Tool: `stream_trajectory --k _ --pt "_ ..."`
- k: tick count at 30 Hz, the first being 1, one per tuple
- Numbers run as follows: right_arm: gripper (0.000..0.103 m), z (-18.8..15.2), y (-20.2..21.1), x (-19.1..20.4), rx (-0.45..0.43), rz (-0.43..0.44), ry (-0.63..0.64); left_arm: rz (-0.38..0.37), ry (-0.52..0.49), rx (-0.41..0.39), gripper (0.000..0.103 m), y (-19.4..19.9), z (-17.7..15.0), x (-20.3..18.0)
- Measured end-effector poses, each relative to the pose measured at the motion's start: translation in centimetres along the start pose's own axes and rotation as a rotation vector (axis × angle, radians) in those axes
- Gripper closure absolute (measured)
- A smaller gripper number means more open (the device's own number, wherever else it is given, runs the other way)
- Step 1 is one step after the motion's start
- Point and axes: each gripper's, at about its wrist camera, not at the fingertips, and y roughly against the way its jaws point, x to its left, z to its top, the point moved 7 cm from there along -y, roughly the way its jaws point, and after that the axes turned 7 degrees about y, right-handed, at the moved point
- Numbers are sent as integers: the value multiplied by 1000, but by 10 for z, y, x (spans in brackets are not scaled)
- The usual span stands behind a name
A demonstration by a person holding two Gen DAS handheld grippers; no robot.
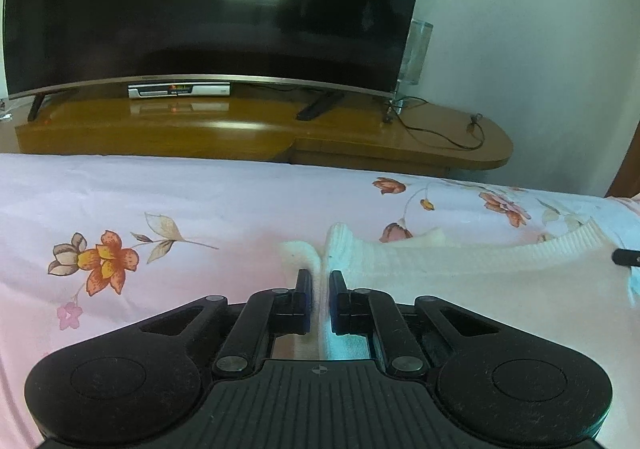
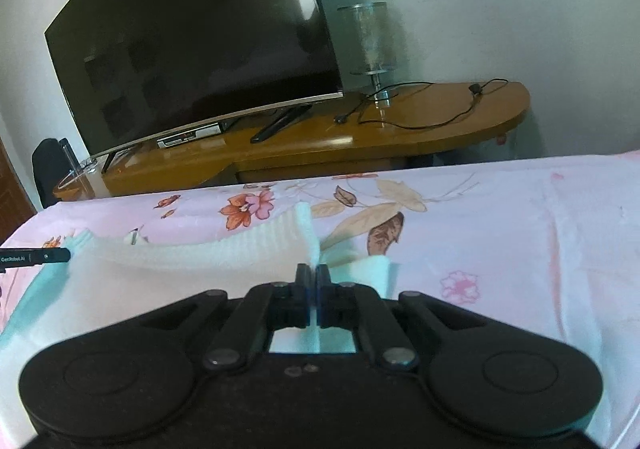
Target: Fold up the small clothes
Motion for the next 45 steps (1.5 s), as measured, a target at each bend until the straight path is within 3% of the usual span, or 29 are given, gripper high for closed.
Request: stream_trajectory --k 8,19,23,25,26,29,33,35,37,41,45 --pt "100 -3 10 -3 -42 2 -48 -16 -14 -46 94 13 4 -1" --pt "99 -10 0 -5 -13 5 -74 27 -50 -17 92 0 -1 -4" --pt "96 -7 -2 -6 -18 7 -87 85 -22 -90 49 9 6 4" --pt "93 -5 -3 -6 -23 5 -87 56 -6 -110 47 13 12 4" --pt "93 -5 -4 -6 -25 2 -87 26 -3 -98 47 12 13 2" --pt "94 -5 -7 -5 -19 8 -89 -42 -31 -48 72 4 12 -9" --pt "96 -9 -12 -5 2 7 -107 -22 -34 37 82 -13 -1 -9" --pt "98 -12 -15 -4 14 10 -108 -26 0 39 82 -16 -4 -5" --pt "99 -13 -14 -2 13 11 -95 -42 13 43 100 -16 -5 -4" --pt "100 -9 -5 -3 -22 -25 -71 -38 -51 16 101 -12 -2 -16" --pt "100 -5 2 -6 -51 -35 -71 -44 -48 -17 101 -11 6 -18"
